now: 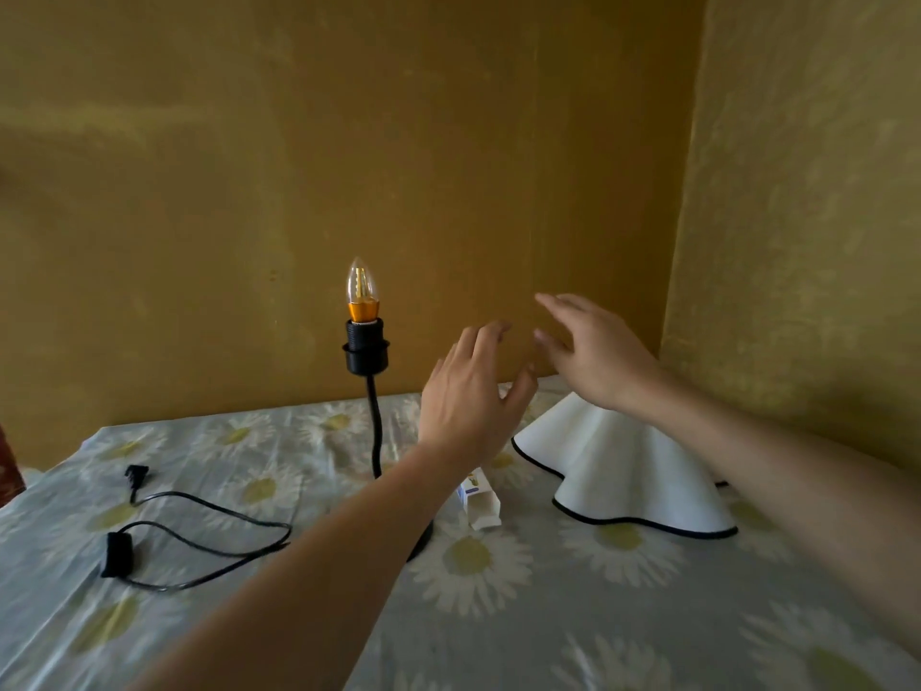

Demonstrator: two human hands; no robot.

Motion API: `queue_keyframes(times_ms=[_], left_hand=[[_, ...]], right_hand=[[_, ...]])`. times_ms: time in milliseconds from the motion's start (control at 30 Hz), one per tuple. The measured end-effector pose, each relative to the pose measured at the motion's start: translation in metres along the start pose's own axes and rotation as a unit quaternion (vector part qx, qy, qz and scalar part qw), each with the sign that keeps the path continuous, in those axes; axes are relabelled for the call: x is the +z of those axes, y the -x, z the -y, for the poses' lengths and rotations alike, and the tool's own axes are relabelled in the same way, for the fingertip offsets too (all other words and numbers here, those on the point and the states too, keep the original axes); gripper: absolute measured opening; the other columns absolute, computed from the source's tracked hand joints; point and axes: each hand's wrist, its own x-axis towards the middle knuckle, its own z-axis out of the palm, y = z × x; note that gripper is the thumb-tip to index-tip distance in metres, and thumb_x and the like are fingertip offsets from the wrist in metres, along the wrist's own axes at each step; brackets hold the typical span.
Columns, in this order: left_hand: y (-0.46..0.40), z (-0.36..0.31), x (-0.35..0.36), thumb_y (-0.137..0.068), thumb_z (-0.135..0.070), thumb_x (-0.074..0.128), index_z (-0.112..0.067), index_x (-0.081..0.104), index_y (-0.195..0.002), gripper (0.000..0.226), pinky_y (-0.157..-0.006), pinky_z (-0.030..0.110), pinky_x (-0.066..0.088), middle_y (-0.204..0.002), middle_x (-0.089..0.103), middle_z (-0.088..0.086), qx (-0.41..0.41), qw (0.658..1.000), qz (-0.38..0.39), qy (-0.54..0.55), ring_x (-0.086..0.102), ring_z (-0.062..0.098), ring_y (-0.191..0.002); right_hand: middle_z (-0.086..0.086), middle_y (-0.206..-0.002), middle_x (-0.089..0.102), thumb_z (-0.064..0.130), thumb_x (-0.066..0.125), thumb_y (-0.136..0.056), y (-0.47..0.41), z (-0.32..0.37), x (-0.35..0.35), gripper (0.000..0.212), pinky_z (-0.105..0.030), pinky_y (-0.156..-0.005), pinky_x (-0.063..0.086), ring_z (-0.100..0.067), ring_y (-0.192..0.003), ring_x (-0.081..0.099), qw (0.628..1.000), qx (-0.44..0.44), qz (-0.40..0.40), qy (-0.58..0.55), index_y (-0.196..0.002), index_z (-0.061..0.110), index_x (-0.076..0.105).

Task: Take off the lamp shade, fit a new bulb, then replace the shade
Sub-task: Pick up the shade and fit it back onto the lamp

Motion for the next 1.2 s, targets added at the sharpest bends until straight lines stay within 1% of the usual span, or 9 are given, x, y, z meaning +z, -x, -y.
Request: queue_keyframes(times_ms=[367, 500, 567, 733, 833, 933, 1033, 1100, 1200], left_hand=[[0.007, -0.018, 0.063, -0.096, -0.058, 0.055, -0.022, 0.047, -0.143, 0.06, -0.086, 0.041, 0.053, -0.133, 0.059, -0.004, -0.062, 0.992, 0.106, 0.002, 0.059, 0.022, -0.118], [0.013, -0.023, 0.083, -0.096, -0.062, 0.053, -0.023, 0.045, -0.141, 0.061, -0.078, 0.039, 0.05, -0.133, 0.057, -0.005, -0.063, 0.986, 0.153, -0.003, 0.061, 0.025, -0.114], [0.018, -0.023, 0.095, -0.095, -0.065, 0.051, -0.023, 0.044, -0.143, 0.064, -0.076, 0.037, 0.045, -0.137, 0.055, -0.005, -0.069, 0.981, 0.179, -0.004, 0.058, 0.024, -0.118], [0.023, -0.022, 0.12, -0.092, -0.071, 0.052, -0.024, 0.045, -0.153, 0.077, -0.101, 0.046, 0.05, -0.15, 0.053, -0.001, -0.146, 0.954, 0.258, 0.045, 0.053, 0.024, -0.133], [0.027, -0.023, 0.128, -0.094, -0.07, 0.052, -0.023, 0.047, -0.152, 0.075, -0.099, 0.042, 0.052, -0.145, 0.06, -0.001, -0.146, 0.948, 0.28, 0.033, 0.059, 0.023, -0.126], [0.03, -0.028, 0.132, -0.096, -0.067, 0.05, -0.024, 0.062, -0.134, 0.059, -0.086, 0.041, 0.057, -0.116, 0.073, 0.003, -0.141, 0.946, 0.291, 0.02, 0.066, 0.029, -0.109], [0.03, -0.031, 0.134, -0.098, -0.062, 0.05, -0.016, 0.064, -0.104, 0.048, -0.074, 0.042, 0.057, -0.085, 0.069, 0.005, -0.131, 0.949, 0.288, 0.015, 0.067, 0.03, -0.087], [0.029, -0.03, 0.135, -0.099, -0.057, 0.052, -0.017, 0.059, -0.086, 0.043, -0.064, 0.038, 0.052, -0.074, 0.063, 0.002, -0.128, 0.952, 0.278, 0.017, 0.063, 0.028, -0.079], [0.028, -0.029, 0.136, -0.1, -0.052, 0.054, -0.021, 0.045, -0.068, 0.045, -0.053, 0.034, 0.037, -0.064, 0.053, -0.001, -0.117, 0.957, 0.265, 0.008, 0.056, 0.027, -0.07]], right_hand=[[-0.006, -0.163, 0.036, 0.052, 0.039, -0.105, 0.03, -0.065, -0.003, 0.064, -0.043, -0.116, 0.037, -0.027, -0.146, 0.041, 0.997, 0.075, 0.019, 0.031, -0.159, 0.018, 0.033], [-0.01, -0.162, 0.036, 0.05, 0.045, -0.103, 0.039, -0.085, -0.005, 0.07, -0.045, -0.115, 0.037, -0.031, -0.147, 0.038, 0.992, 0.114, 0.03, 0.049, -0.158, 0.011, 0.029], [-0.013, -0.156, 0.04, 0.051, 0.049, -0.102, 0.045, -0.093, -0.005, 0.07, -0.045, -0.109, 0.042, -0.034, -0.14, 0.045, 0.988, 0.139, 0.035, 0.052, -0.156, 0.009, 0.032], [-0.01, -0.141, 0.046, 0.053, 0.057, -0.097, 0.058, -0.104, 0.0, 0.061, -0.047, -0.091, 0.052, -0.035, -0.118, 0.06, 0.98, 0.174, 0.04, 0.087, -0.14, 0.011, 0.044], [-0.014, -0.137, 0.049, 0.05, 0.062, -0.095, 0.062, -0.11, 0.004, 0.062, -0.042, -0.086, 0.052, -0.036, -0.113, 0.061, 0.973, 0.198, 0.055, 0.109, -0.136, 0.007, 0.046], [-0.012, -0.121, 0.064, 0.051, 0.064, -0.093, 0.065, -0.117, 0.006, 0.055, -0.038, -0.087, 0.052, -0.032, -0.108, 0.063, 0.964, 0.22, 0.099, 0.115, -0.124, 0.007, 0.057], [-0.007, -0.091, 0.069, 0.058, 0.064, -0.091, 0.069, -0.121, 0.009, 0.05, -0.038, -0.072, 0.055, -0.025, -0.084, 0.067, 0.954, 0.223, 0.148, 0.133, -0.094, 0.008, 0.065], [-0.006, -0.089, 0.069, 0.058, 0.065, -0.09, 0.071, -0.121, 0.012, 0.048, -0.036, -0.065, 0.049, -0.024, -0.081, 0.065, 0.953, 0.216, 0.15, 0.153, -0.091, 0.01, 0.066], [-0.007, -0.097, 0.071, 0.054, 0.068, -0.089, 0.07, -0.12, 0.012, 0.044, -0.036, -0.073, 0.054, -0.027, -0.087, 0.066, 0.953, 0.219, 0.143, 0.154, -0.099, 0.011, 0.068]])
